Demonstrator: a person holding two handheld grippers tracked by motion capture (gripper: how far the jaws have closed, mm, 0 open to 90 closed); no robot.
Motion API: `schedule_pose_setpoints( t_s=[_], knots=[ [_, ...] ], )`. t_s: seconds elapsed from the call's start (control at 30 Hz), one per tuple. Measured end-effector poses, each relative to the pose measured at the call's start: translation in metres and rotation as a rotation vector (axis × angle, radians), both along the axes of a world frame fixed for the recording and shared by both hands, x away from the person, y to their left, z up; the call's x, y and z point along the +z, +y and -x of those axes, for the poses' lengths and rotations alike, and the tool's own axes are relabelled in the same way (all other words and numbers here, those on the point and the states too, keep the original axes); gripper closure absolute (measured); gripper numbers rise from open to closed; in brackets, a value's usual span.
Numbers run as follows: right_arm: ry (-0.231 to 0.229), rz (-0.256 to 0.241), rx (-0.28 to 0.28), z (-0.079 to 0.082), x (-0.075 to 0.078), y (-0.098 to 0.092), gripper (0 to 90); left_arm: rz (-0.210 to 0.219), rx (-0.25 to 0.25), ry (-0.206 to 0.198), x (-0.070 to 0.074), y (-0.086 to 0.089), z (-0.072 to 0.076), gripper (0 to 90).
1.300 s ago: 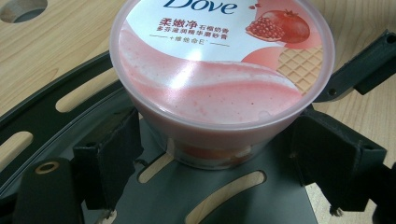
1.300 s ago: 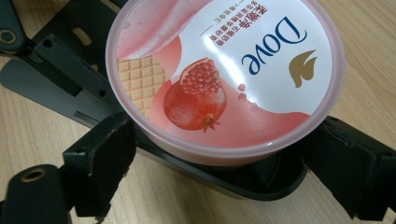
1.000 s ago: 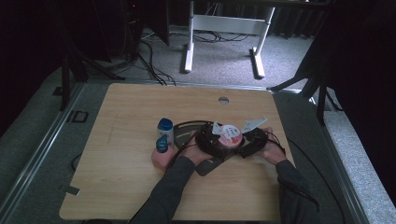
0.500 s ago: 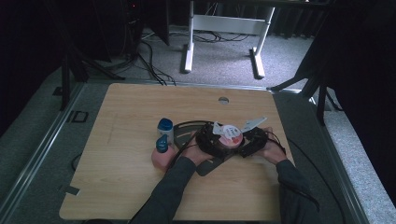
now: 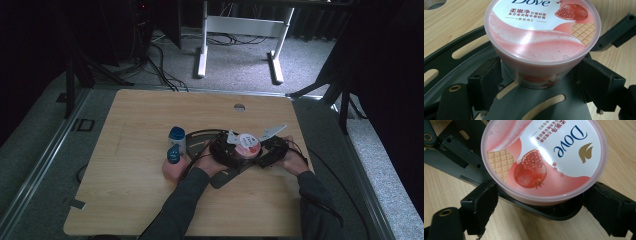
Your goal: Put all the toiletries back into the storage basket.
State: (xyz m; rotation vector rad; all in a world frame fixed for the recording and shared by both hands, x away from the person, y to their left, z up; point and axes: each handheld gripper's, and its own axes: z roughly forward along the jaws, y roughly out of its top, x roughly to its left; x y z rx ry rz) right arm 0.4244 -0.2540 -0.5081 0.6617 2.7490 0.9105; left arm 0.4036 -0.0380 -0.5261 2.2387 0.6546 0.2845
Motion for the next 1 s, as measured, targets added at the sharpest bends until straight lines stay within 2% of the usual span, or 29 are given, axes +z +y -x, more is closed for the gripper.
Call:
schedule_pose_setpoints(
  t_s=[0.2, 0.23, 0.33, 0.4, 0.43, 0.5, 0.77, 1.0],
  knots=[
    [0.009, -0.005, -0.004, 0.001, 0.0, -0.002, 13.7, 0.006, -0.001, -0.002, 0.0, 0.001, 0.0, 21.9],
    [0.0, -0.013, -0.006, 0.002, 0.001, -0.004, 13.5, 0.004, -0.003, -0.008, 0.0, 0.001, 0.001, 22.7],
    [-0.019, -0.098, -0.007, 0.003, 0.015, -0.013, 15.7, 0.004, -0.005, -0.009, 0.0, 0.002, 0.001, 23.8],
    [-0.028, -0.104, -0.006, 0.004, 0.02, -0.015, 16.7, 0.003, -0.005, -0.01, 0.0, 0.002, 0.001, 24.0],
    [-0.038, -0.089, -0.003, 0.005, 0.026, -0.018, 17.1, 0.005, -0.005, -0.011, 0.0, 0.002, 0.001, 24.6],
    [-0.036, -0.083, -0.003, 0.006, 0.026, -0.021, 18.9, 0.011, -0.003, -0.012, 0.0, 0.003, 0.001, 25.7],
    [-0.032, -0.112, -0.032, 0.01, 0.011, -0.038, 35.1, 0.016, -0.007, -0.017, -0.001, 0.006, 0.003, 29.9],
    [-0.023, -0.123, -0.079, 0.011, 0.001, -0.051, 55.5, 0.012, -0.009, -0.039, 0.0, 0.008, 0.006, 43.8]
  ],
)
